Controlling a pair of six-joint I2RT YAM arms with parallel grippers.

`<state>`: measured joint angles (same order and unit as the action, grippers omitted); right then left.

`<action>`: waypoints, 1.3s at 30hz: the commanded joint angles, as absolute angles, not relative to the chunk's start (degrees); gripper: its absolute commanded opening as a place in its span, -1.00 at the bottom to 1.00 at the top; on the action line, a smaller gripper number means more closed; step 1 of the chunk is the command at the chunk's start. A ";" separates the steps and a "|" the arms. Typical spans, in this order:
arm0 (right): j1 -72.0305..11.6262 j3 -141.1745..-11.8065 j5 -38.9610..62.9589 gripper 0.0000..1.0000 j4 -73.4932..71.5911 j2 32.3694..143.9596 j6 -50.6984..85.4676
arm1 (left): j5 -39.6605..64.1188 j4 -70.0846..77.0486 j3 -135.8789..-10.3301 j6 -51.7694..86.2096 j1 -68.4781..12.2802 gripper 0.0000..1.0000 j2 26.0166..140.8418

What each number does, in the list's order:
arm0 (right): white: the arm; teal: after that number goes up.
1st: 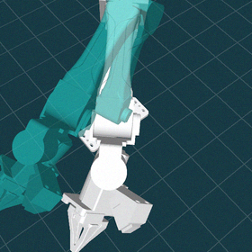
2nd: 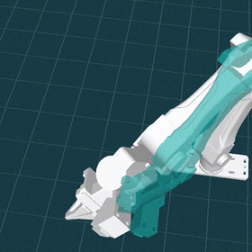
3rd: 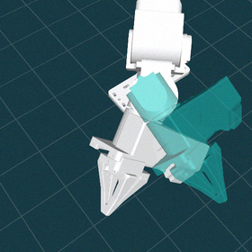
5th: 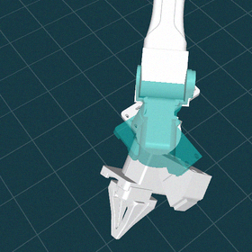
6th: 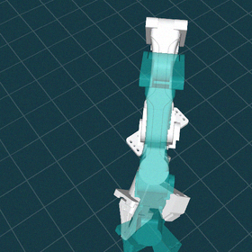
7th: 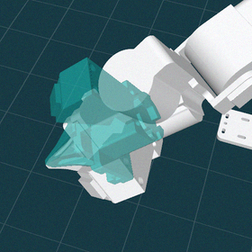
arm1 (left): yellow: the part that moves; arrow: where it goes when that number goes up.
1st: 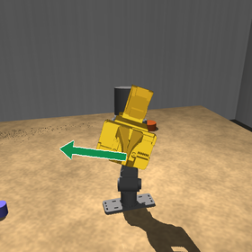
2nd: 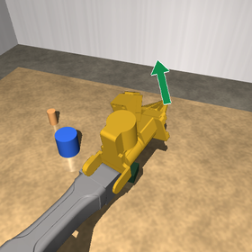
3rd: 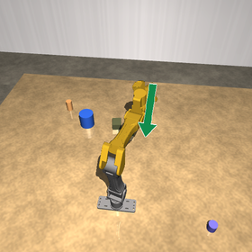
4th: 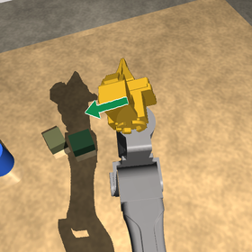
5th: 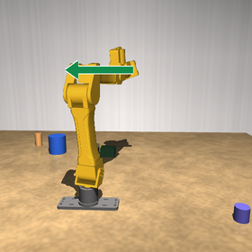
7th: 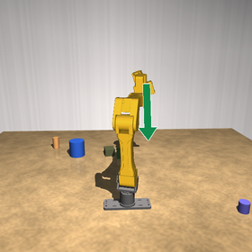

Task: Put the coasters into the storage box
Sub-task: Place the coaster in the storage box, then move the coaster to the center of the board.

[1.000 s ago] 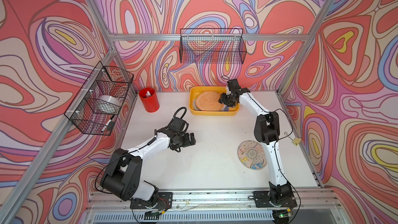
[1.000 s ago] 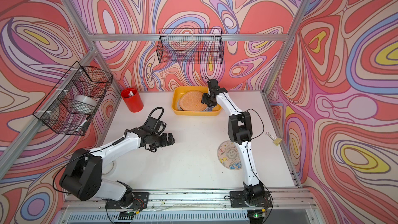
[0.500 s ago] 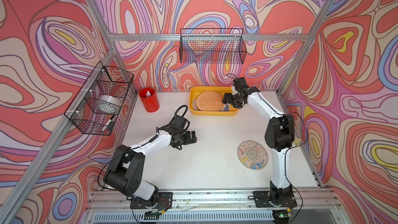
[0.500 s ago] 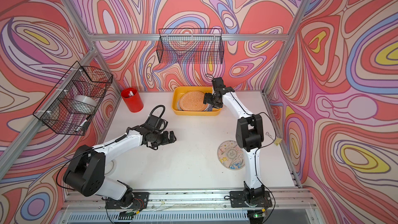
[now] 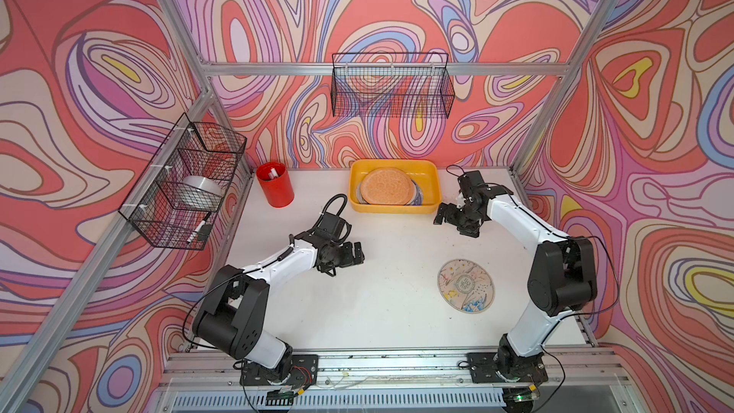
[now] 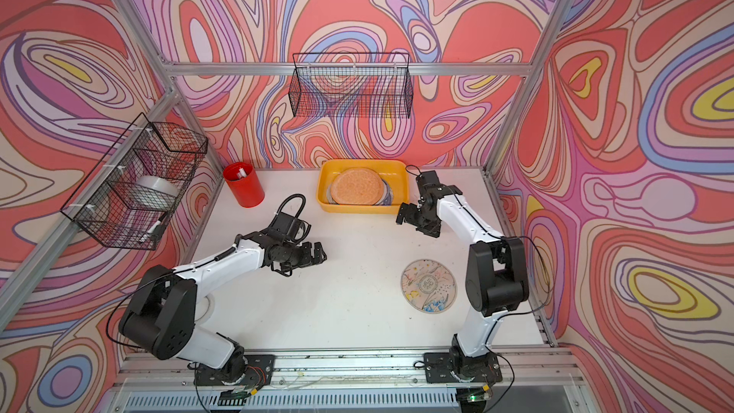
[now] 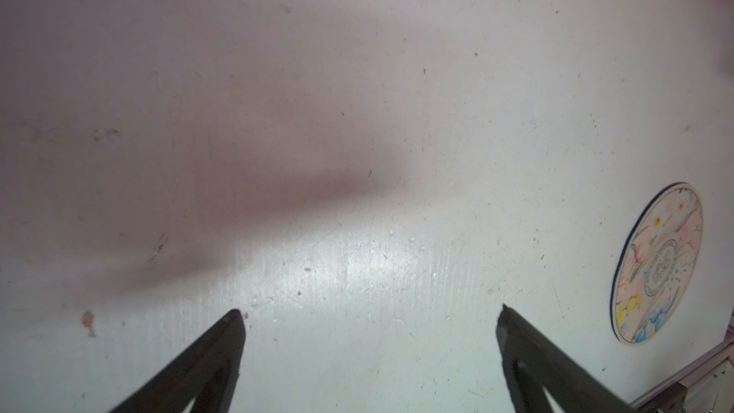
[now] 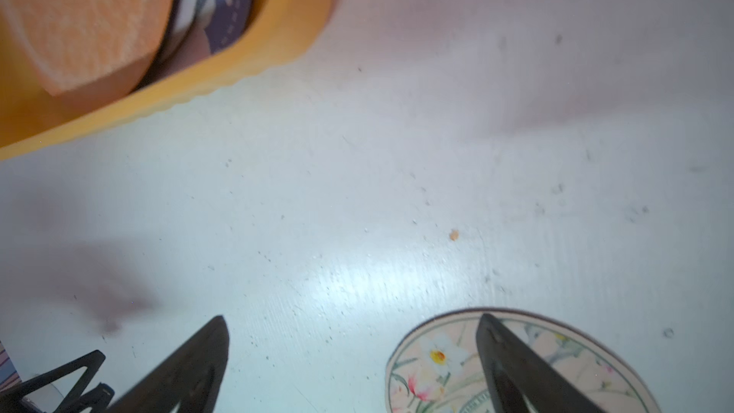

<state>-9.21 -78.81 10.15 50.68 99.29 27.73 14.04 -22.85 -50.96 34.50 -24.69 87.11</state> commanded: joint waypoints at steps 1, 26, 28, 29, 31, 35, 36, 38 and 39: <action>-6.41 -74.51 9.47 0.96 53.49 94.30 30.41 | 14.54 -22.06 -50.91 33.93 -24.42 1.00 87.80; 8.77 -52.08 3.64 0.96 51.19 86.66 40.29 | 15.12 -21.44 -49.16 33.90 -24.40 1.00 86.80; 8.75 -50.63 4.56 0.97 50.18 86.65 40.65 | 15.11 -21.57 -49.33 33.71 -24.39 1.00 86.88; 8.76 -50.02 5.07 0.97 49.72 86.56 40.70 | 15.07 -21.69 -49.35 33.71 -24.40 1.00 86.97; 8.88 -48.40 6.37 0.97 47.94 86.25 41.02 | 15.13 -21.75 -49.50 33.69 -24.39 1.00 87.01; 8.88 -45.22 10.23 0.96 43.94 84.80 41.97 | 15.12 -21.85 -49.77 33.58 -24.39 1.00 87.11; 8.85 -44.57 11.06 0.96 43.31 84.42 42.16 | 15.18 -21.88 -49.83 33.64 -24.36 1.00 87.19; 8.88 -43.71 12.33 0.97 42.70 83.58 42.33 | 15.17 -21.94 -50.00 33.58 -24.35 1.00 87.17; 8.88 -43.39 12.86 0.96 42.64 83.18 42.35 | 15.10 -21.97 -50.01 33.64 -24.40 1.00 87.17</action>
<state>8.62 -44.75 9.67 45.58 84.42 41.34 15.03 -21.32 -49.65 34.26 -24.69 87.15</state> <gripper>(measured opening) 0.983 0.999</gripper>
